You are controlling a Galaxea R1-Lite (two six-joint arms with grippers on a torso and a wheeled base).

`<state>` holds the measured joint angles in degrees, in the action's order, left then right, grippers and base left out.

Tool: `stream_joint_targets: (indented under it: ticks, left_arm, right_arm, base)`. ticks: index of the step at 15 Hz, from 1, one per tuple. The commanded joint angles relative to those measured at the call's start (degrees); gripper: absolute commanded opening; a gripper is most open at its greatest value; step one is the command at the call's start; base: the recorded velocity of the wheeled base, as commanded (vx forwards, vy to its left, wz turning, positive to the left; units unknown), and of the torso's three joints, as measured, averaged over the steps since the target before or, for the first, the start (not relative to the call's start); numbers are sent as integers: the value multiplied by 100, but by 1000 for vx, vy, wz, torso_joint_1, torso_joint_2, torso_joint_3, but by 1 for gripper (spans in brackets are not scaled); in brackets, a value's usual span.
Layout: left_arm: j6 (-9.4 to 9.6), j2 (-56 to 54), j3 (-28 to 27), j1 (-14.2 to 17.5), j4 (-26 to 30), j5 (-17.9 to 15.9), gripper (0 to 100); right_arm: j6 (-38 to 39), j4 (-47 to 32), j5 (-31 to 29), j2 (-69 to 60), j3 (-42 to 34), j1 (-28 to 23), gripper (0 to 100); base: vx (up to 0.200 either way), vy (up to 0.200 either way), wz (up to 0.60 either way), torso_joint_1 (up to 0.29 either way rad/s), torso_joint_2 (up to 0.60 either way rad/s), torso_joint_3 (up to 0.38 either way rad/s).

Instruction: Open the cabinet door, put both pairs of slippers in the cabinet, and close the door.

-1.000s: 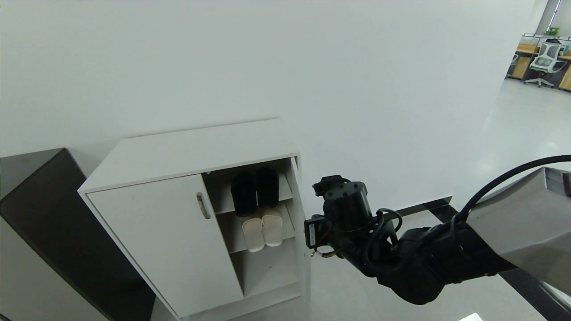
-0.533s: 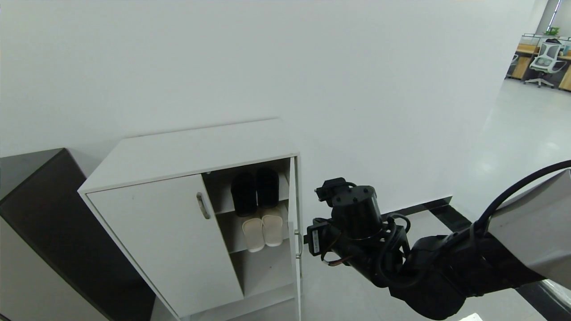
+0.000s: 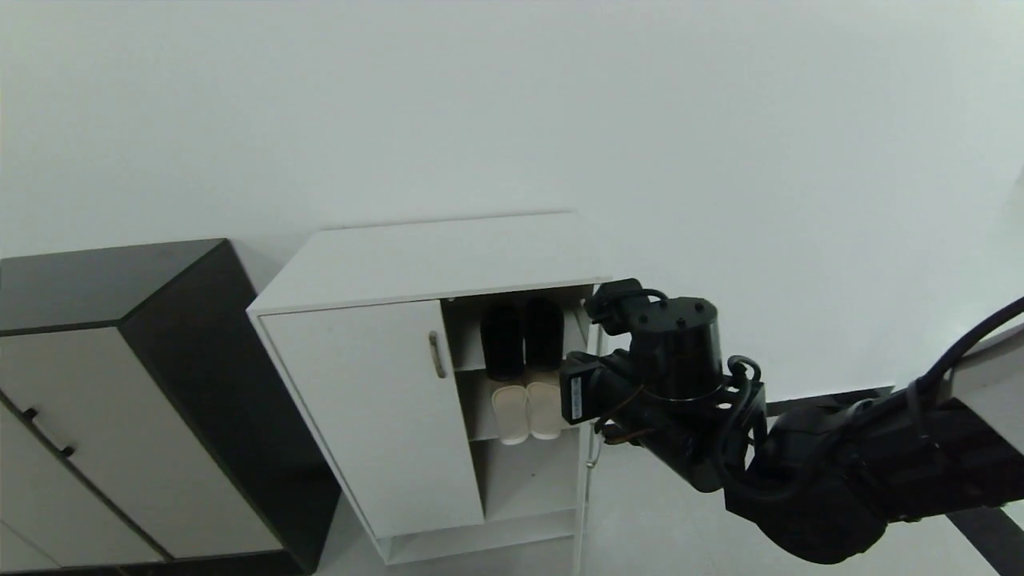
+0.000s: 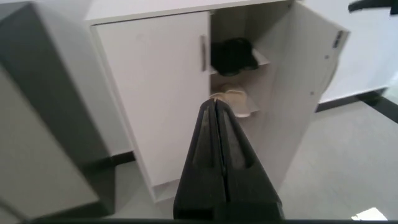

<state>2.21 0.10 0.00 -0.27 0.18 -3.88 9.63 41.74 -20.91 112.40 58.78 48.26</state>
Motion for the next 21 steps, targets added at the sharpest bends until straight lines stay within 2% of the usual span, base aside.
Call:
stream_joint_targets:
  ticks: [1,3,6,9,11,16,21]
  left_arm:
    - [-1,8,0,0,-1,1,0]
    - [-1,8,0,0,-1,1,0]
    - [-1,8,0,0,-1,1,0]
    - [-1,8,0,0,-1,1,0]
    - [-1,8,0,0,-1,1,0]
    - [-1,8,0,0,-1,1,0]
    - [-1,8,0,0,-1,1,0]
  right_arm:
    - [-251,212,-10,-491,-157,-115,0]
    - [-286,229,-10,-561,-332,-221,0]
    - [-515,177,16,-649,-798,-687,0]
    - [-761,177,614,-684,-1343,-1038,0]
    - [-761,185,711,-587,-1493,-1065,0]
    - [-735,256,948,125,-1308,-1065,0]
    - [-603,264,1106,916,-394,-880,0]
  base:
    - [0,0,0,0,0,0]
    - [0,0,0,0,0,0]
    - [0,0,0,0,0,0]
    - [0,0,0,0,0,0]
    - [0,0,0,0,0,0]
    - [0,0,0,0,0,0]
    - [0,0,0,0,0,0]
